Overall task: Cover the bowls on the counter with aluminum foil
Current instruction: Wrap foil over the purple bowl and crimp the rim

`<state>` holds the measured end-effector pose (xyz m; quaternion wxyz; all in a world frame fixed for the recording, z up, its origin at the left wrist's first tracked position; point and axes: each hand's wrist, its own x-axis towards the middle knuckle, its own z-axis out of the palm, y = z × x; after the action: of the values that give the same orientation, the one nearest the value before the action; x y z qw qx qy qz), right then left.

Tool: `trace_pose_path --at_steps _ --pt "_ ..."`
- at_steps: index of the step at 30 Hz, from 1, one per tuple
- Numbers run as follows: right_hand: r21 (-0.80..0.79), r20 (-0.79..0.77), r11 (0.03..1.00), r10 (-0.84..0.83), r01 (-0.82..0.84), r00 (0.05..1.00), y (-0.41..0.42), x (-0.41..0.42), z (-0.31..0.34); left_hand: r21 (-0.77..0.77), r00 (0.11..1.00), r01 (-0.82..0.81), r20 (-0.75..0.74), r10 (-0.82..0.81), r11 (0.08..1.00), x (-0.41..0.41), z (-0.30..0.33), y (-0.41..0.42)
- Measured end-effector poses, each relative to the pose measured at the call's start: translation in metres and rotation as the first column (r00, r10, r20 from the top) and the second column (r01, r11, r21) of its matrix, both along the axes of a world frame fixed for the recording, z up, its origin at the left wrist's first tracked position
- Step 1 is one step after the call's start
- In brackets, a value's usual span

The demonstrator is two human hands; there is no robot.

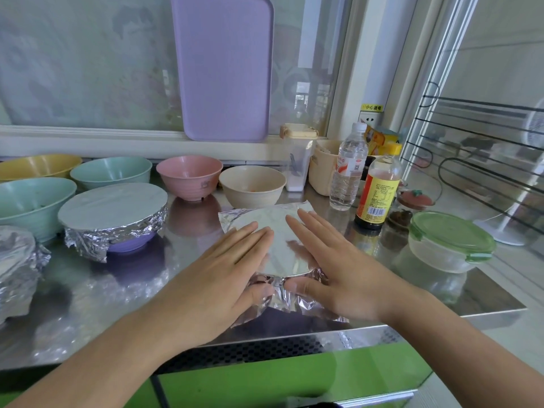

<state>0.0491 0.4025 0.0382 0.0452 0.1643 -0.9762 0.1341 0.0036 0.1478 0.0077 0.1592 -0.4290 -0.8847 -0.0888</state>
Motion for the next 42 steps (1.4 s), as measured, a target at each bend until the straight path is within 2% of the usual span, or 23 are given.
trace_pose_path --at_steps 6,9,14,17,20,22,29,32,34,36,39,42 --pt "-0.002 -0.035 1.000 0.031 -0.031 0.999 0.002 0.001 0.000 -0.011 0.999 -0.021 0.050 0.022 1.000 -0.001 0.003 -0.002" --pt "-0.032 0.005 0.999 0.030 -0.030 1.000 0.005 0.003 0.002 -0.011 0.994 -0.017 0.105 0.018 1.000 0.005 0.011 -0.001" --pt "-0.052 -0.011 0.999 -0.004 0.004 1.000 -0.004 0.003 -0.002 0.118 0.984 0.041 0.168 -0.061 0.992 0.017 0.015 0.008" --pt "-0.067 0.036 0.998 -0.015 0.018 0.999 -0.014 0.009 -0.002 0.102 0.990 0.015 0.135 -0.029 0.995 0.023 0.013 0.018" --pt "-0.234 0.145 0.972 0.006 0.028 0.989 -0.012 0.015 0.005 0.101 0.992 -0.052 0.119 0.040 0.994 0.017 0.011 0.017" --pt "-0.324 0.134 0.944 -0.019 0.062 0.991 -0.009 0.013 0.008 0.071 0.992 -0.074 0.110 0.066 0.995 0.014 0.011 0.014" --pt "-0.174 0.097 0.973 -0.136 0.151 0.986 -0.020 -0.006 -0.006 0.019 0.988 -0.094 0.124 0.091 0.995 0.011 0.014 0.012" --pt "-0.129 0.109 0.970 -0.191 0.204 0.976 -0.030 0.007 -0.004 0.016 0.971 -0.139 0.197 0.133 0.990 0.007 0.019 0.009" --pt "-0.123 0.093 0.963 -0.229 0.239 0.969 -0.040 0.019 -0.001 0.052 0.955 -0.170 0.254 0.152 0.984 0.004 0.021 0.011" --pt "-0.107 0.014 0.954 -0.281 0.281 0.960 -0.048 0.025 0.000 0.113 0.949 -0.208 0.265 0.173 0.972 0.001 0.023 0.017" --pt "-0.066 -0.142 0.946 -0.323 0.317 0.936 -0.051 0.016 0.007 0.115 0.946 -0.260 0.228 0.229 0.959 -0.002 0.024 0.027" --pt "-0.050 -0.136 0.974 -0.224 0.219 0.965 -0.044 -0.012 0.017 0.093 0.962 -0.252 0.136 0.239 0.963 -0.006 0.021 0.031"
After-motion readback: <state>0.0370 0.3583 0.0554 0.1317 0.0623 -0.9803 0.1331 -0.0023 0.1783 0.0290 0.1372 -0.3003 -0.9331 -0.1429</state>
